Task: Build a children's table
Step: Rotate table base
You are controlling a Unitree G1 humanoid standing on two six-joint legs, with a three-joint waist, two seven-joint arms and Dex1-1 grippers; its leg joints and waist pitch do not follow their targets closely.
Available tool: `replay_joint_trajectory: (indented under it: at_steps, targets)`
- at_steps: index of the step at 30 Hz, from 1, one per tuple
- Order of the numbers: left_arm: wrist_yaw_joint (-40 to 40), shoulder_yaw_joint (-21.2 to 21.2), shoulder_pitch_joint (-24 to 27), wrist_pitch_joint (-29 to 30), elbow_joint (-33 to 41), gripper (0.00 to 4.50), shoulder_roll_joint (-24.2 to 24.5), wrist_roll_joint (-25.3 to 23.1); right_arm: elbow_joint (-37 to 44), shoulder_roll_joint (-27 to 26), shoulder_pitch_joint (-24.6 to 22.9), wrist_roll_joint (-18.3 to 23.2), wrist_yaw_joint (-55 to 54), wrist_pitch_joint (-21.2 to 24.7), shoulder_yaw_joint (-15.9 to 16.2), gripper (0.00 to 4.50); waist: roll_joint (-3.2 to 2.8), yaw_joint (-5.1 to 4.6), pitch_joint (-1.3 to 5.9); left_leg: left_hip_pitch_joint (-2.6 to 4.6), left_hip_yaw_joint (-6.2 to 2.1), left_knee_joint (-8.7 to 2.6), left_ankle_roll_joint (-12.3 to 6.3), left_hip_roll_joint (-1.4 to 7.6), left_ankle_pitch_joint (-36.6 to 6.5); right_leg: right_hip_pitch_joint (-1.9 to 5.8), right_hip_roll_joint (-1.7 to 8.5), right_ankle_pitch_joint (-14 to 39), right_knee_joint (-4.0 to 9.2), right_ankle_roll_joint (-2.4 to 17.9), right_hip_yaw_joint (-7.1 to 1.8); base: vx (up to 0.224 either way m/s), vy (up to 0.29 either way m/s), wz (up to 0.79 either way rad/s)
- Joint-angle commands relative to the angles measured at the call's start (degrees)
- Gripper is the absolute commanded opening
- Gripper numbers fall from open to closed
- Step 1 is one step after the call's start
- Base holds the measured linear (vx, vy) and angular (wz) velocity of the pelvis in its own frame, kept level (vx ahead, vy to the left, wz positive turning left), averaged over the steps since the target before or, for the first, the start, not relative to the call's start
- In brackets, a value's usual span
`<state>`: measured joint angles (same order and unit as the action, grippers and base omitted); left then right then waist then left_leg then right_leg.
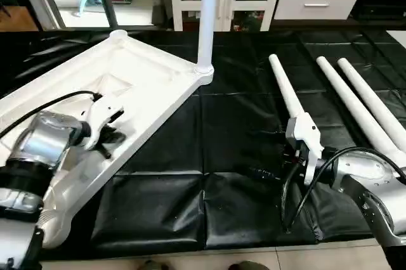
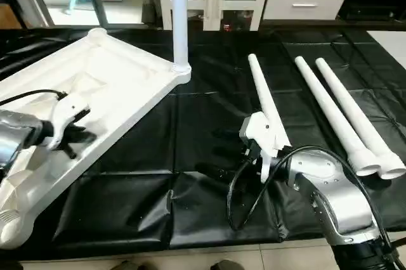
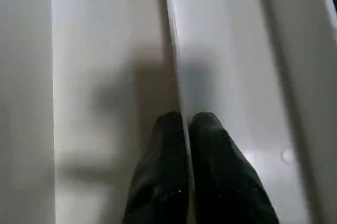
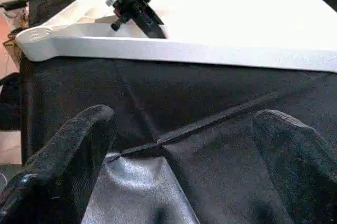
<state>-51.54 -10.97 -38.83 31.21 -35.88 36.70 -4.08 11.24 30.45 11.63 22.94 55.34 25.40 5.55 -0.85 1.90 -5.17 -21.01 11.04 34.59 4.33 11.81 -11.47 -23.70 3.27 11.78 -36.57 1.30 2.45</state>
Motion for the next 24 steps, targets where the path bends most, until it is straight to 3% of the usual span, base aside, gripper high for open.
replay_joint_trajectory:
  at_steps: [1,3,5,8,10,13,15,16,19,21,24]
  targets:
    - [2.3,1.4,-1.7,2.0,-0.6,0.15,-1.9,0.9,1.5,0.2,-0.1,0.3,-0.5,-0.6,-0.2,4.5,-0.4,-0.34,2.94,0.79,-0.89,-4.47,-0.69,1.27,-13.1,2.2,3.81,16.3,6.35,10.3,-2.96,0.0,0.0,0.0]
    - [4.2,2.4,-3.0,4.1,-1.2,0.03,-4.3,1.8,1.6,0.3,-0.2,0.3,-0.7,-0.6,-0.1,4.5,-0.37,-0.01,3.01,1.26,-0.74,-4.27,-0.89,1.24,-13.4,1.93,3.81,16.8,6.6,10.6,-3.03,0.0,0.0,0.0]
    - [4.9,2.8,-3.5,4.4,-1.5,0.03,-5.3,2.1,1.6,0.3,-0.3,0.3,-0.7,-0.7,-0.1,4.5,-0.31,0.13,3.04,1.03,-0.75,-4.34,-1.11,1.33,-12.4,2.12,3.79,15.8,6.47,10.8,-3.01,0.0,0.0,0.0]
    - [8.8,5.4,-6.5,7.0,-2.3,0.03,-10.8,4.5,1.5,0.2,-0.2,0.1,-0.7,-0.8,-0.1,4.5,-0.37,0.15,3.2,0.85,-0.82,-4.42,-1.29,1.45,-11.6,2.42,3.86,13.8,6.28,11.2,-2.86,0.0,0.0,0.0]
    - [10.9,6.9,-8.8,7.8,-3.2,0.03,-14.4,6.1,1.2,0.1,0.0,-0.1,-0.7,-0.9,0.0,4.5,-0.3,0.64,3.5,1.15,-0.59,-4.08,-2.03,1.48,-9.9,2.39,3.8,9.3,6.08,12.9,-2.93,0.0,0.0,0.0]
    - [13.9,8.5,-11.1,7.6,-5.2,0.03,-17.5,7.0,1.2,0.0,-0.1,-0.2,-0.8,-1.0,0.0,4.5,-0.13,1.08,3.86,0.46,-0.61,-3.91,-3.34,1.39,-6.4,3.03,3.79,2.6,5.29,14.1,-2.82,0.0,0.0,0.0]
    - [17.7,11.2,-13.3,6.8,-7.6,0.03,-20.3,8.5,1.3,0.1,-0.1,-0.2,-0.9,-1.1,0.1,4.5,-0.02,1.19,4.13,0.18,-0.65,-3.66,-4.8,1.23,-4.5,3.45,3.93,-1.8,4.92,14.8,-2.7,0.0,0.0,0.0]
    - [20.9,13.5,-14.7,6.2,-9.2,0.03,-21.9,9.7,1.3,0.1,-0.2,-0.3,-0.9,-1.1,0.1,4.5,-0.35,1.26,4.43,0.14,-0.84,-3.54,-5.52,1.32,-3.4,3.6,4.05,-3.9,4.6,15.2,-2.66,0.0,0.0,0.0]
    - [29.0,18.7,-18.4,3.2,-13.4,0.03,-25.6,11.7,1.4,0.2,-0.5,-0.6,-1.2,-1.3,0.2,4.5,0.07,1.17,4.65,-0.49,-0.77,-3.0,-7.45,0.9,-1.8,3.99,3.91,-9.1,4.24,16.1,-2.51,0.0,0.0,0.0]
    - [31.0,18.8,-19.3,1.2,-14.8,0.03,-26.5,11.1,1.3,0.2,-0.6,-0.9,-1.3,-1.5,0.4,4.5,0.16,1.12,4.68,-0.68,-0.9,-2.86,-8.51,0.83,-1.6,4.2,4.03,-9.8,4.23,16.0,-2.41,0.0,0.0,0.0]
    - [30.1,15.1,-19.2,-2.4,-15.4,0.03,-26.9,8.3,1.2,0.1,-0.7,-1.5,-1.5,-1.8,0.8,4.5,0.07,0.75,4.53,-0.83,-0.93,-2.88,-9.22,0.77,-1.8,4.07,3.89,-8.3,4.52,15.2,-2.3,0.0,0.0,0.0]
